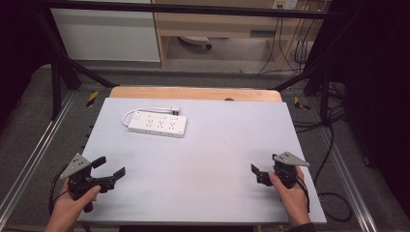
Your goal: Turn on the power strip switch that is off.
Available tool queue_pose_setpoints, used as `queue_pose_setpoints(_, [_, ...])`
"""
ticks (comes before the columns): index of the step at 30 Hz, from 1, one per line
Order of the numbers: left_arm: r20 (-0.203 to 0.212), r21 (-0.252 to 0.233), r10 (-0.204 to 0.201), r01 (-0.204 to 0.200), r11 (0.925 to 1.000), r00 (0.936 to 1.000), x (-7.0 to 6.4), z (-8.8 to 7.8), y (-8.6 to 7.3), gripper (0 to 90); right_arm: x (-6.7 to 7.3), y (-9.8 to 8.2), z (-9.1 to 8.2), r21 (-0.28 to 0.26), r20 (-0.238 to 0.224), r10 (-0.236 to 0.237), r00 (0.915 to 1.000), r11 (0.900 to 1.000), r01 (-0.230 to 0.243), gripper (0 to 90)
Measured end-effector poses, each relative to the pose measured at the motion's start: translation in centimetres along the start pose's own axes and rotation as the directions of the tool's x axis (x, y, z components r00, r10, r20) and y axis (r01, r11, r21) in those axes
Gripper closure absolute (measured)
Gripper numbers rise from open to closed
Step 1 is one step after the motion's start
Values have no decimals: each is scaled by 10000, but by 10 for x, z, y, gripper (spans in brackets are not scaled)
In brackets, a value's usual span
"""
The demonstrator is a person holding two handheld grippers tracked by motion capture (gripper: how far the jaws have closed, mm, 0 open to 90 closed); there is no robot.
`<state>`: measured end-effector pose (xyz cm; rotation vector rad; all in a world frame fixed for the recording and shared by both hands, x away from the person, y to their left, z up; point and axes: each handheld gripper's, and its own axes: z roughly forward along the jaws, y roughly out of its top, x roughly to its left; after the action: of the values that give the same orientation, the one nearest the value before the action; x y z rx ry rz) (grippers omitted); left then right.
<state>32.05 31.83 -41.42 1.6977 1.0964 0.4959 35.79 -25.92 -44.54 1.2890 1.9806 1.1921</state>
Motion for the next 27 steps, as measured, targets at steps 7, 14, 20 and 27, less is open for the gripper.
queue_pose_setpoints(7, [-189, 169, -5, 8, 9999, 9998, 2, 15, 15, 81, 6, 1, -1, 25, -199, -369, 9991, 9993, 370, 58])
queue_pose_setpoints(14, [-181, 209, 107, -103, 9997, 9998, 4, 30, 32, 81, 12, 1, 0, 134, -381, -712, 9967, 9973, 717, 44])
queue_pose_setpoints(20, [-223, 60, 233, -232, 9997, 9995, 4, 43, 47, 81, 12, 1, 0, 73, -307, -751, 9967, 9971, 753, 36])
queue_pose_setpoints(27, [-355, -342, 187, -199, 9992, 9992, 9, 61, 65, 81, 12, 2, -1, 83, -294, -705, 9971, 9975, 708, 34])
